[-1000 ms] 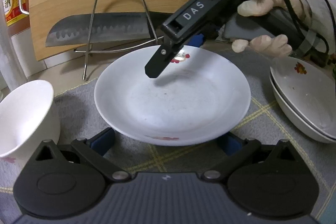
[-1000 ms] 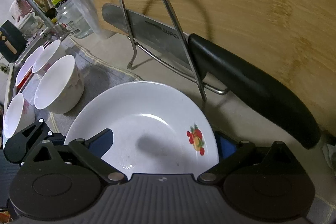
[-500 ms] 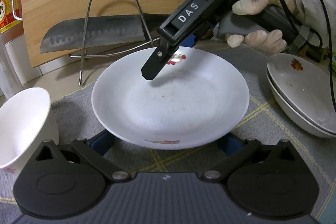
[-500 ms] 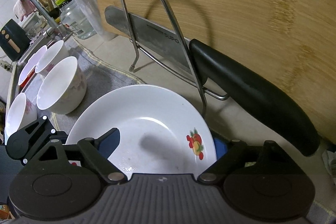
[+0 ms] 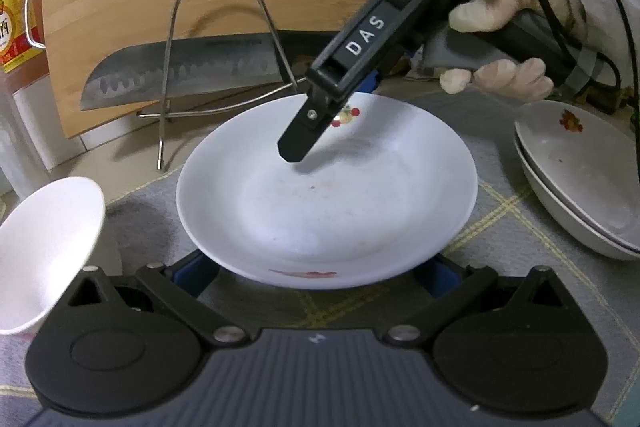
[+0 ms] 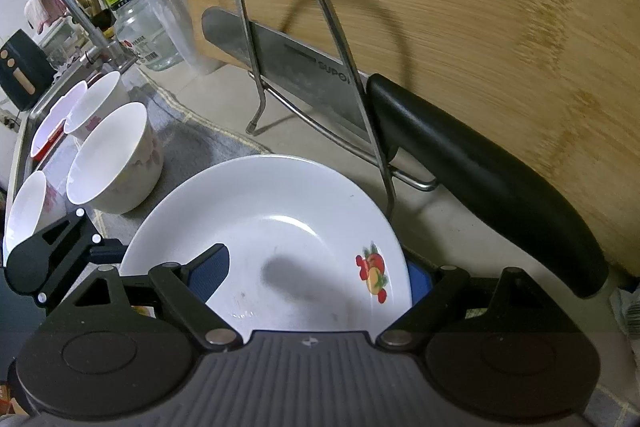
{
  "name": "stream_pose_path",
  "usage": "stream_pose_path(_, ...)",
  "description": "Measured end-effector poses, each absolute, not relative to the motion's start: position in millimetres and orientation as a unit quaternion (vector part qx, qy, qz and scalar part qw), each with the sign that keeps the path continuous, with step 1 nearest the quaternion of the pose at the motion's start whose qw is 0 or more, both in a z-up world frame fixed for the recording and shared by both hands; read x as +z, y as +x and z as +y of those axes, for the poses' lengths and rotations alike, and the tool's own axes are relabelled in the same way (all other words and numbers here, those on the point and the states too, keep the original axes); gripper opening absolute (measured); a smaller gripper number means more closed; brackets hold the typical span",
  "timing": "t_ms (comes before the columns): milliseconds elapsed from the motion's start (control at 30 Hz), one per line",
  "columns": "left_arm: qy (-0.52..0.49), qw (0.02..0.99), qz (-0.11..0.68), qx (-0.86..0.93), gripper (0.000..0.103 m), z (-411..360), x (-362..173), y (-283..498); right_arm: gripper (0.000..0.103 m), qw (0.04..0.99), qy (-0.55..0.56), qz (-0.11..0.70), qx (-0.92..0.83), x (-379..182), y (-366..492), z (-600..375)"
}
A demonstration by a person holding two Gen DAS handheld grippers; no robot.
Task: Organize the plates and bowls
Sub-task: 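Lift the fruit-decal plate off the mat with the right tool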
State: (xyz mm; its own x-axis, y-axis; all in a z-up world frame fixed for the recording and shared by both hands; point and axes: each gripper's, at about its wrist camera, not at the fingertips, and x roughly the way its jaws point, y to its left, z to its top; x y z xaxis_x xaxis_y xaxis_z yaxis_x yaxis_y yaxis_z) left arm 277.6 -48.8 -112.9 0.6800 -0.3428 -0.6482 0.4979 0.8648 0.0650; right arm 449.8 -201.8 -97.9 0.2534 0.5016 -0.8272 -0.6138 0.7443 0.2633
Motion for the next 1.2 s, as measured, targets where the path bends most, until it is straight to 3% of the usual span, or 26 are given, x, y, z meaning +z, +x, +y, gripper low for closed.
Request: stream_pose_path(1200,0.12,0.904,0.327,-0.249,0.103,-44.5,-117.2,278.8,0.09,0.788,-0.055,0.488,0.371,-99.6,445.8,-203.6)
